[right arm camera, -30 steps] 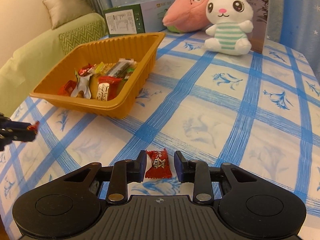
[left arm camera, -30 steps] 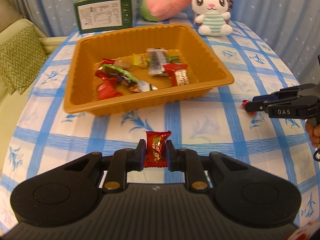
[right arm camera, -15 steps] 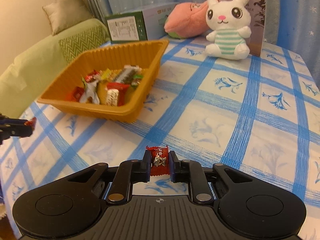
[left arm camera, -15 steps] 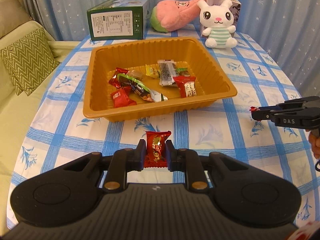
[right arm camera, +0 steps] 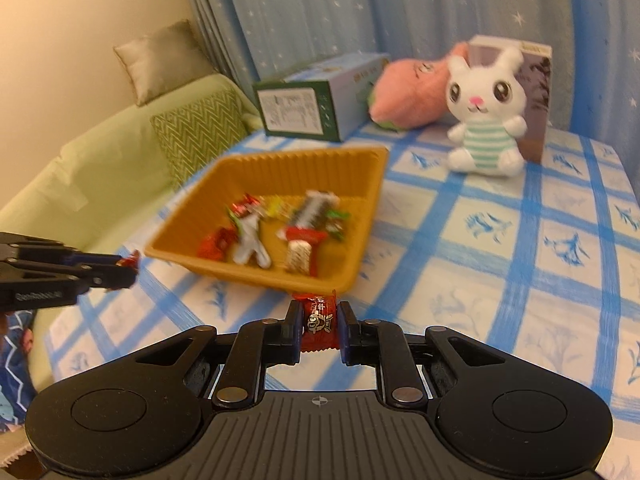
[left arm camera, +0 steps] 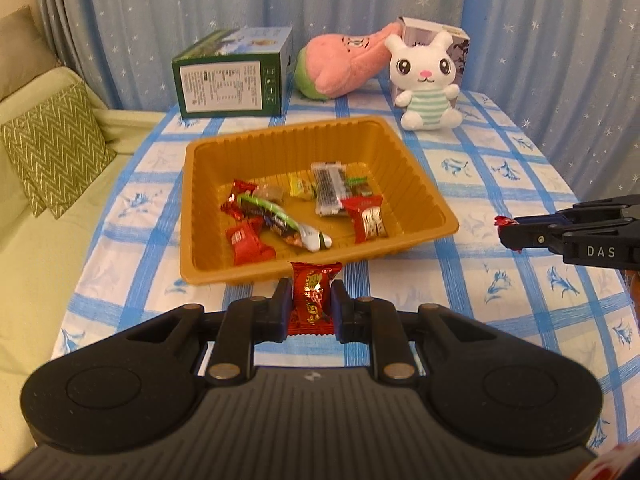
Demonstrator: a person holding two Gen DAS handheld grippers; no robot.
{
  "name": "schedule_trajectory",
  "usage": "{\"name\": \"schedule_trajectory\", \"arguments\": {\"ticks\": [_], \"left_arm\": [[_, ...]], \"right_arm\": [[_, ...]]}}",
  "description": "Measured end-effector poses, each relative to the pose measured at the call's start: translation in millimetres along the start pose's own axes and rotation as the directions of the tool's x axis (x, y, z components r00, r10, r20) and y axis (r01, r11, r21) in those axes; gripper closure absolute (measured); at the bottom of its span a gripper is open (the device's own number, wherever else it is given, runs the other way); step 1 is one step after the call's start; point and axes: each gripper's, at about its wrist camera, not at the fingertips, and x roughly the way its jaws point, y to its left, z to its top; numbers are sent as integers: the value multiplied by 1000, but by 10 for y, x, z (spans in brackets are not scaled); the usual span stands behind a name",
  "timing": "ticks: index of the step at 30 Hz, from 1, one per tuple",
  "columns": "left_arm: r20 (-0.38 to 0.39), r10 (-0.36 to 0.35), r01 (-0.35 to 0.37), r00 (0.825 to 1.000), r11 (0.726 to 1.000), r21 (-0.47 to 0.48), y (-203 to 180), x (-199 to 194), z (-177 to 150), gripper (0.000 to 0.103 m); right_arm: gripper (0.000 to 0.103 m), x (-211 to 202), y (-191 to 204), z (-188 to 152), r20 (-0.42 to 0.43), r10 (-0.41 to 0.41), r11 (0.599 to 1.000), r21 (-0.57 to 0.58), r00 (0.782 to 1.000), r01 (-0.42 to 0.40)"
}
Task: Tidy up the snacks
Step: 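Carry both red candies into the orange tray with both grippers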
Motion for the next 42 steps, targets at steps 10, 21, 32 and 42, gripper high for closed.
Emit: {"name": "schedule_trajectory", "arguments": {"ticks": [10, 21, 32, 42], "left_arm": [[52, -14, 12, 999, 1000, 26, 112, -32, 264, 84], [79, -34, 30, 996, 998, 48, 294, 151, 569, 84], [65, -59, 53, 996, 995, 88, 369, 615, 964, 84], [4, -74, 73, 997, 990, 122, 430, 1182, 1195, 84]], "right_arm": [[85, 79, 309, 306, 48, 31, 999, -22, 998, -30], [85, 355, 414, 590, 66, 11, 1000, -6, 998, -11], [85, 739, 330, 920, 75, -49, 998, 41, 996, 46], [85, 1046, 205, 1067, 62, -88, 993, 88, 994, 83]]}}
